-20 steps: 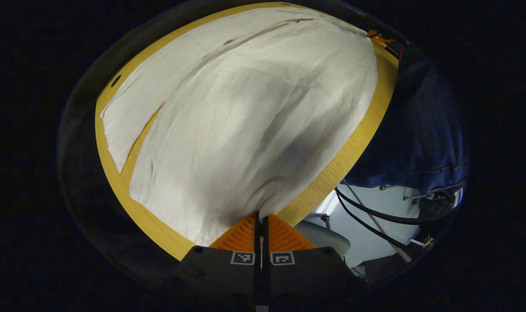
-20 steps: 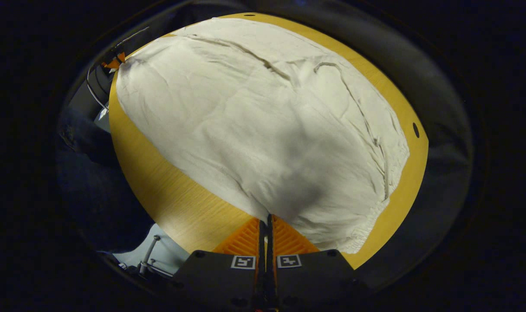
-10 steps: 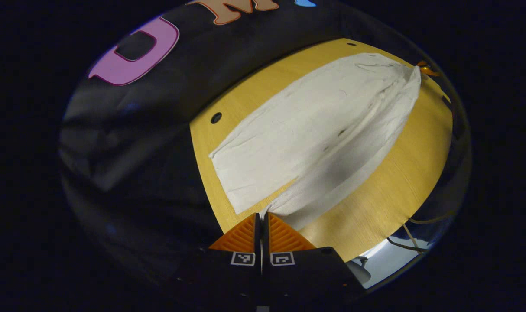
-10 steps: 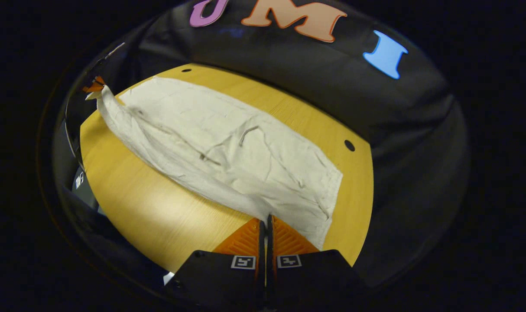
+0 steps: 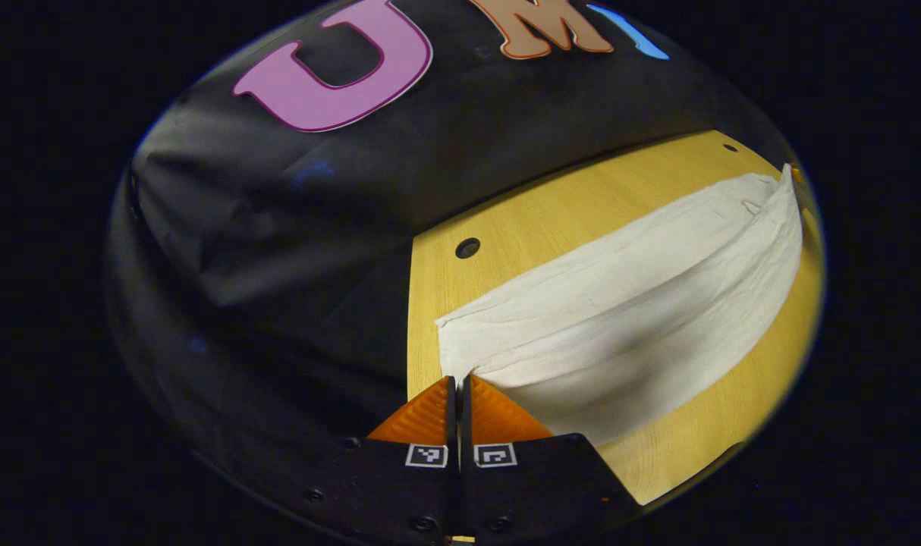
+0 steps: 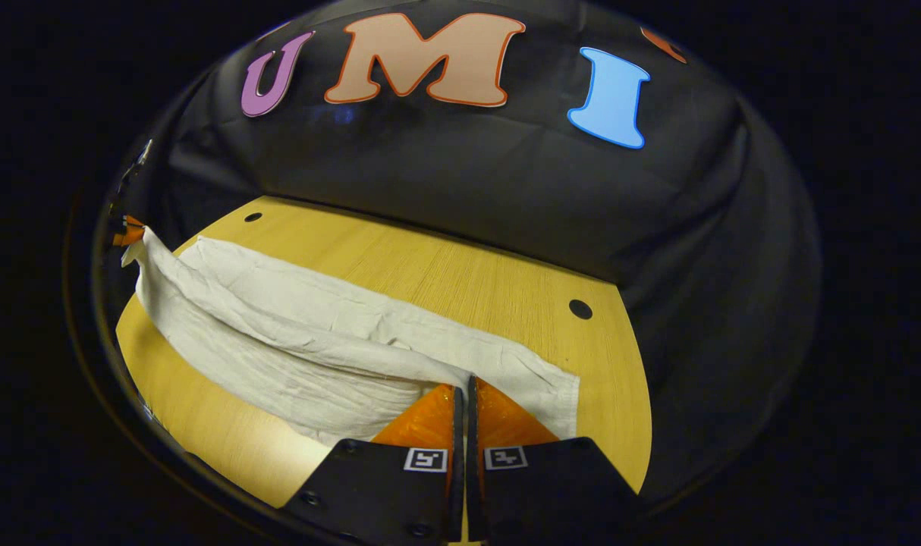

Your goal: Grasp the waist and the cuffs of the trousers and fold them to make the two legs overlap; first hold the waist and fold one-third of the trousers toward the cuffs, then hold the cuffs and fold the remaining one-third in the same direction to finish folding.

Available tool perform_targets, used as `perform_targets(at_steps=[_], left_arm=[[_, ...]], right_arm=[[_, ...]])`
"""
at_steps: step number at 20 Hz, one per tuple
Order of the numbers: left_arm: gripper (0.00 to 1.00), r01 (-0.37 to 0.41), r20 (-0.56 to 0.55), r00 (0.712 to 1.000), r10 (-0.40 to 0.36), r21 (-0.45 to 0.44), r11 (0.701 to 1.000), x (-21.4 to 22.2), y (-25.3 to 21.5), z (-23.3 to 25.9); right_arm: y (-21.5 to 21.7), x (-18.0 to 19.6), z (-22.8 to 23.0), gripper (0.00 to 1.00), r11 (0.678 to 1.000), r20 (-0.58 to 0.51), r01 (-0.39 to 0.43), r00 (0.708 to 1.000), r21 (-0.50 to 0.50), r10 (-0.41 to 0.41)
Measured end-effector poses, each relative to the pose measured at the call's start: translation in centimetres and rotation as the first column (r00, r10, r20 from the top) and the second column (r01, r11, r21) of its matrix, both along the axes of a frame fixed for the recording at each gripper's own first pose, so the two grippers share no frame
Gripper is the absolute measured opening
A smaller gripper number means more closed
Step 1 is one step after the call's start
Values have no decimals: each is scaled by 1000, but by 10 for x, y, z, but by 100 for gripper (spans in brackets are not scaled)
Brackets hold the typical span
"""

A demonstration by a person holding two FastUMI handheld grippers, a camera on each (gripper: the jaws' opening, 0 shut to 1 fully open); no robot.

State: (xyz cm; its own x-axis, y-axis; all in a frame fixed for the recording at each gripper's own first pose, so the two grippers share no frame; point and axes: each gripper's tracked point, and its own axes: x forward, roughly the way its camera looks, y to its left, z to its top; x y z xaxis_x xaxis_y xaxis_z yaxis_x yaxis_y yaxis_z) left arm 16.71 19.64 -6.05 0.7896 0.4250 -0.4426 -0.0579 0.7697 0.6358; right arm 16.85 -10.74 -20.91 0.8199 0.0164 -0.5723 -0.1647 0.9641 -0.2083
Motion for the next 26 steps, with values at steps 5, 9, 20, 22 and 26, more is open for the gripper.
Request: perform_targets(at_steps=[5,9,20,22,26], left_arm=[[0,-21,90,996,19,14,1000,60,7,-4],[0,-28,110,994,27,3,1000,103,13,-34],[100,-79,169,980,100,-127,989,130,-4,-73],[92,-50,189,979,79,-157,986,131,-11,-71],[96,61,278,961,16,-264,963,128,-35,-46]], right_arm=[[6,54,-39,4,994,-30,42,999,104,-39],[4,83,-68,4,984,-44,83,996,158,-77],[10,102,-58,99,970,26,55,998,235,-63],[-2,96,-36,99,969,60,65,995,236,-82],[-55,69,1,98,961,96,135,982,240,-162]])
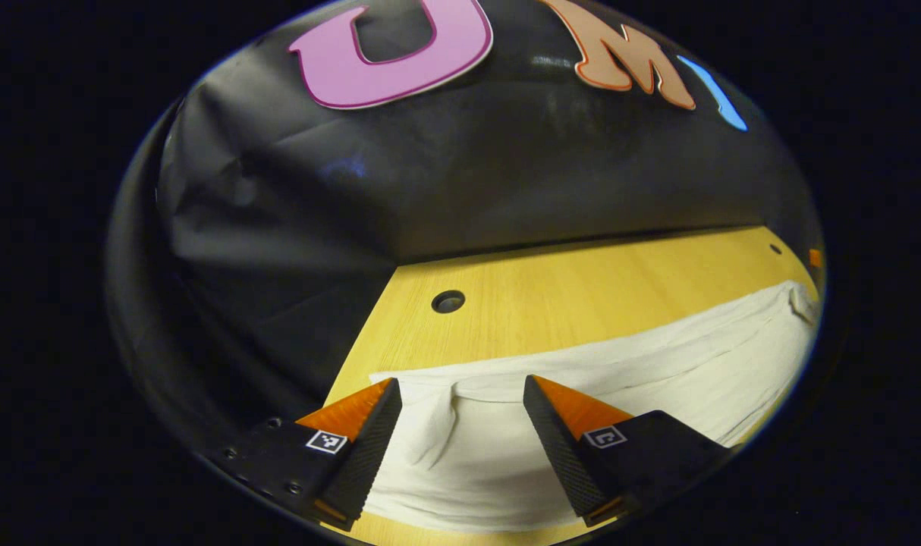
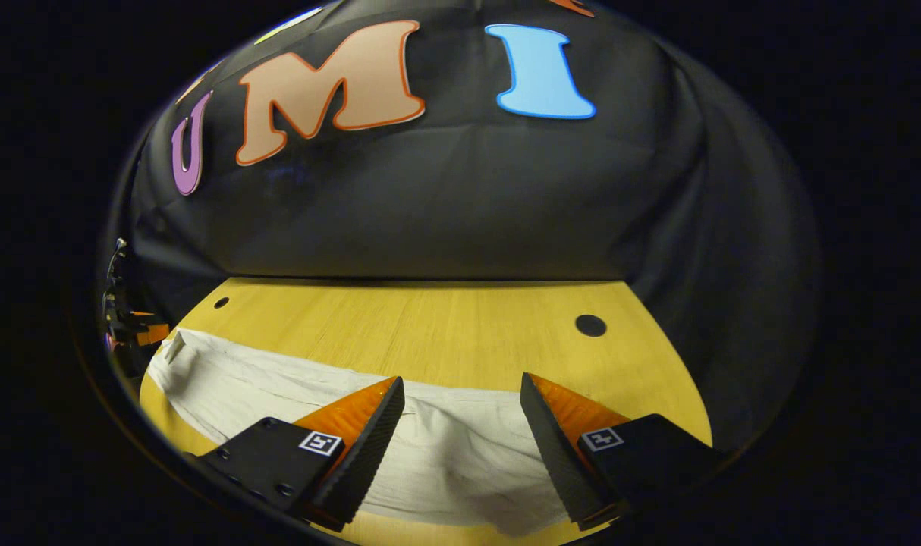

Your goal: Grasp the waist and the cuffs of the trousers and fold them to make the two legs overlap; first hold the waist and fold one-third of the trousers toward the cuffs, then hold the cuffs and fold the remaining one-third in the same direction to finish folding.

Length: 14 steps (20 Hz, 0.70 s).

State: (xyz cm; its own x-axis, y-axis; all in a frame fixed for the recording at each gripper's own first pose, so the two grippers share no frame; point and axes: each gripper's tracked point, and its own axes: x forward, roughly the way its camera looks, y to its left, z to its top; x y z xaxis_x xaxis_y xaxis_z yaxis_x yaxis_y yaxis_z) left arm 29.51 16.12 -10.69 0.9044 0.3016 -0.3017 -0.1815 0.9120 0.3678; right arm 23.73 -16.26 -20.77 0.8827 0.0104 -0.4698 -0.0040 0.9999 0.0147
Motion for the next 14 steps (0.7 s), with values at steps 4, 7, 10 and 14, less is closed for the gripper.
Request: perform_targets(at_steps=[4,7,10,14], left_arm=[[97,-1,36,999,4,-91,996,-9,6,2],[97,-24,81,996,37,-165,986,1,31,-5],[96,-17,102,994,33,-151,988,-2,27,-4],[95,18,125,992,-4,-107,994,-5,18,-1]], right_arm=[[-78,-39,9,98,993,-15,101,995,-56,-102],[-129,-73,2,98,984,-61,165,984,-73,-169],[-152,-101,-18,98,979,-114,190,974,-68,-197],[-152,-129,-63,99,984,-209,179,961,-17,-178]])
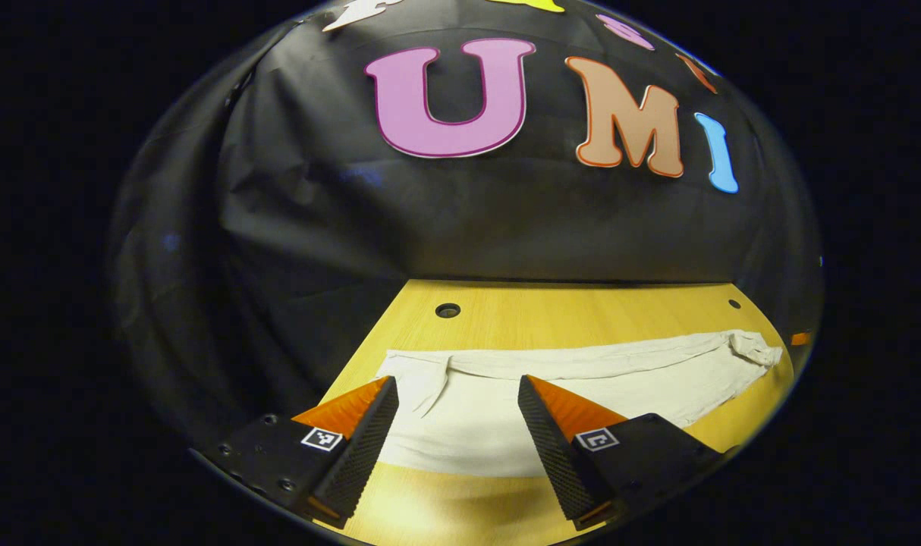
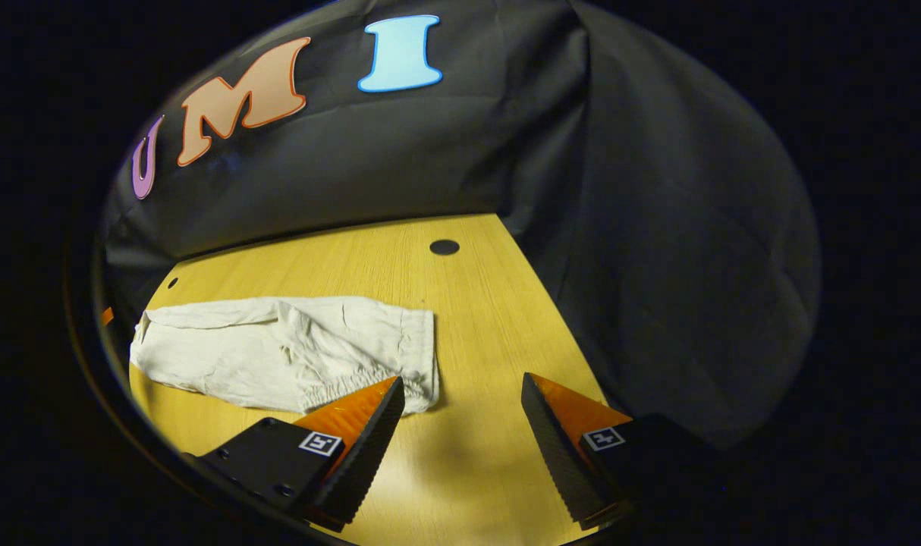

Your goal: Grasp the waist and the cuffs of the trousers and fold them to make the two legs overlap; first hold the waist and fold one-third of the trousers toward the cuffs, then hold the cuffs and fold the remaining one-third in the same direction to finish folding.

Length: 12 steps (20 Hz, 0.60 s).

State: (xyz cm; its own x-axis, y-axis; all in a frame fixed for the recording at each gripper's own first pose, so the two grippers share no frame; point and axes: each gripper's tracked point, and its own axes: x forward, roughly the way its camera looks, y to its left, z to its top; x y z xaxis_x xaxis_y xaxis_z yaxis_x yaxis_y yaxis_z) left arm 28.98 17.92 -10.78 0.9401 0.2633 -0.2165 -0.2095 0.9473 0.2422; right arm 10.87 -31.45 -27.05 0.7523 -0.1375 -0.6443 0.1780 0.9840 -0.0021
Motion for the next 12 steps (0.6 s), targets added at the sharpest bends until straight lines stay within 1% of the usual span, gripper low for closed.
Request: perform_targets(at_steps=[4,5,6,9,11,12], left_arm=[[94,24,11,1000,-24,21,999,-7,-3,2],[95,24,7,1000,-25,29,999,-6,-7,3],[96,24,8,1000,-25,42,999,-8,-9,2],[96,28,-14,1000,-27,66,997,-11,-15,-2],[96,27,-26,999,-25,87,996,-8,-20,-3],[96,30,-30,999,-28,95,995,-8,-24,-4]], right_arm=[[15,-8,-42,97,998,-78,-36,996,47,39],[19,-6,-49,99,997,-86,-36,995,65,42],[22,-3,-54,99,996,-86,-36,995,85,44],[29,10,-62,95,989,-74,-37,996,143,48],[33,19,-65,97,983,-65,-37,997,183,49],[33,21,-67,94,980,-63,-30,997,197,43]])
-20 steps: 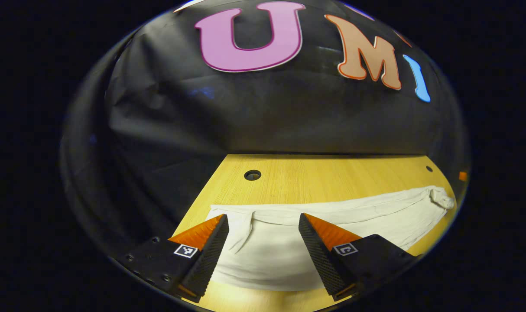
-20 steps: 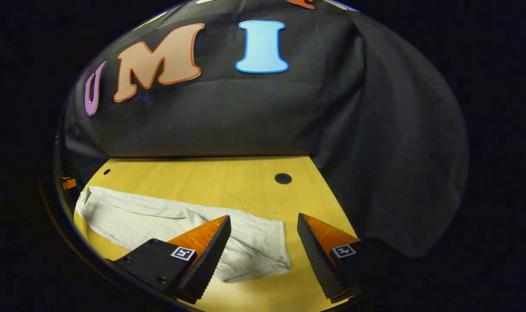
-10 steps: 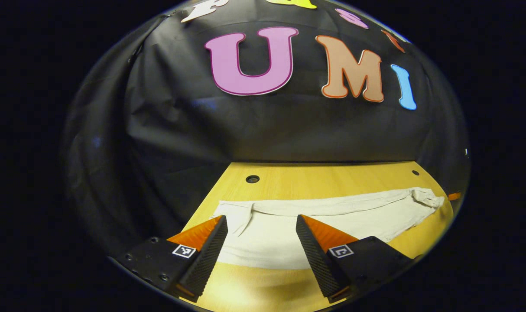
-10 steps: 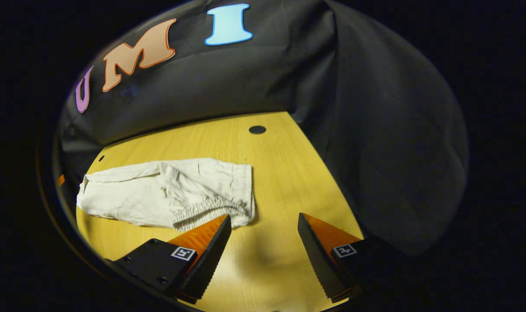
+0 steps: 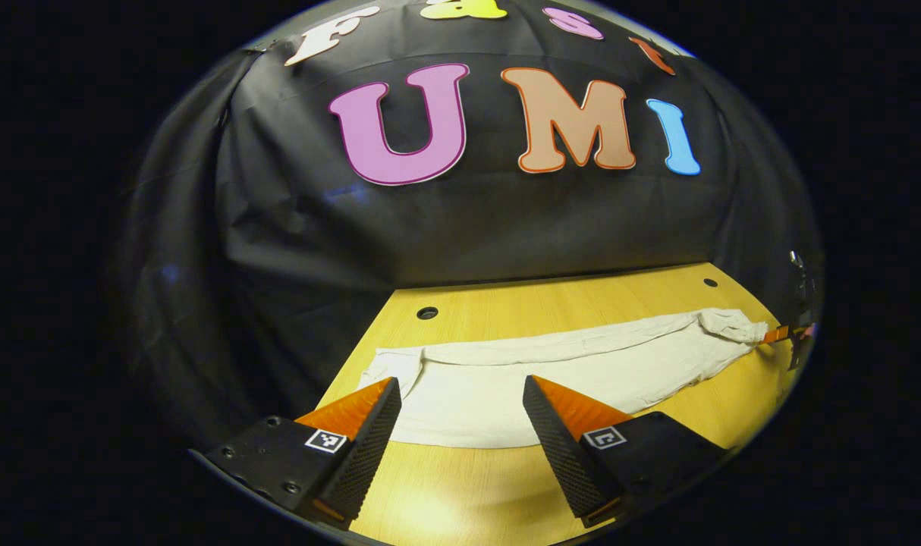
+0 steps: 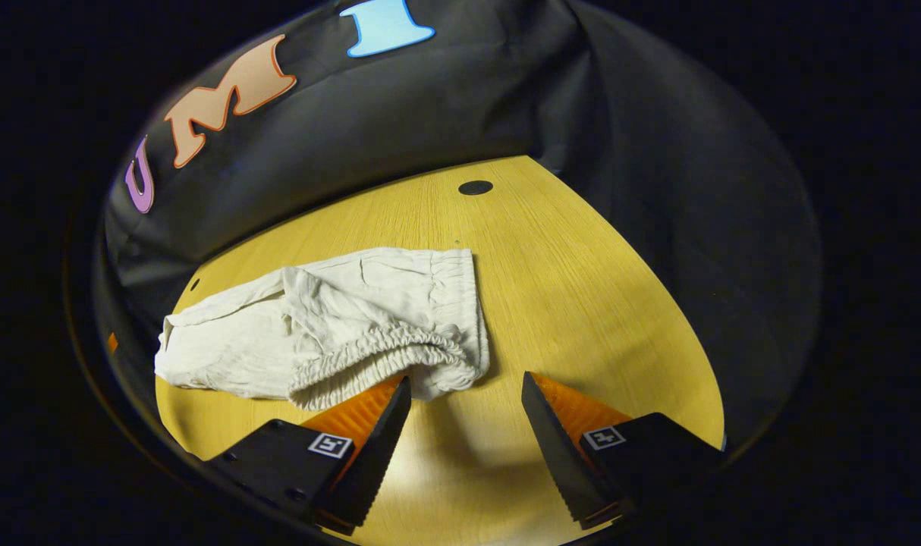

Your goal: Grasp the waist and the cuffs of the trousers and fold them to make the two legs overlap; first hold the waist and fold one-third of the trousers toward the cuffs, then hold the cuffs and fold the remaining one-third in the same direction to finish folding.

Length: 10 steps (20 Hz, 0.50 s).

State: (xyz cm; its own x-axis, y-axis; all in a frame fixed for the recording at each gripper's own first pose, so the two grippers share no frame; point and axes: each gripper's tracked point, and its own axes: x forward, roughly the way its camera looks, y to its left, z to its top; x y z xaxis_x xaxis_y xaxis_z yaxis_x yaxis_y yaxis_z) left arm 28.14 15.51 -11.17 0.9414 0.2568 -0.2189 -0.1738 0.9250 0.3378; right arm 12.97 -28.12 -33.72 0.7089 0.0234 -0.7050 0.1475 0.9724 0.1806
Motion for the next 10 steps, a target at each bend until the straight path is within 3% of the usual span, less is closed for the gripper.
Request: perform_targets(at_steps=[1,3,4,5,7,9,10], left_arm=[[96,2,-4,1000,-2,9,1000,0,-3,1],[97,12,-10,1000,-12,26,1000,-1,-6,2],[96,20,-10,1000,-20,32,999,-2,-8,1],[97,25,-10,1000,-25,37,999,-2,-9,1],[97,31,-9,999,-30,38,999,-3,-12,2],[96,38,-14,999,-38,37,999,-3,-15,2],[97,43,-17,999,-42,42,998,-1,-16,2]], right_arm=[[1,1,-2,84,1000,-6,6,1000,17,-6],[3,9,-3,77,999,15,19,1000,44,-20],[3,9,-1,82,998,18,26,999,58,-27],[3,12,-1,70,997,26,31,999,73,-33],[5,11,-1,64,994,22,42,999,98,-44],[6,16,-4,47,991,24,54,998,125,-57],[7,15,-4,45,987,17,64,998,147,-67]])
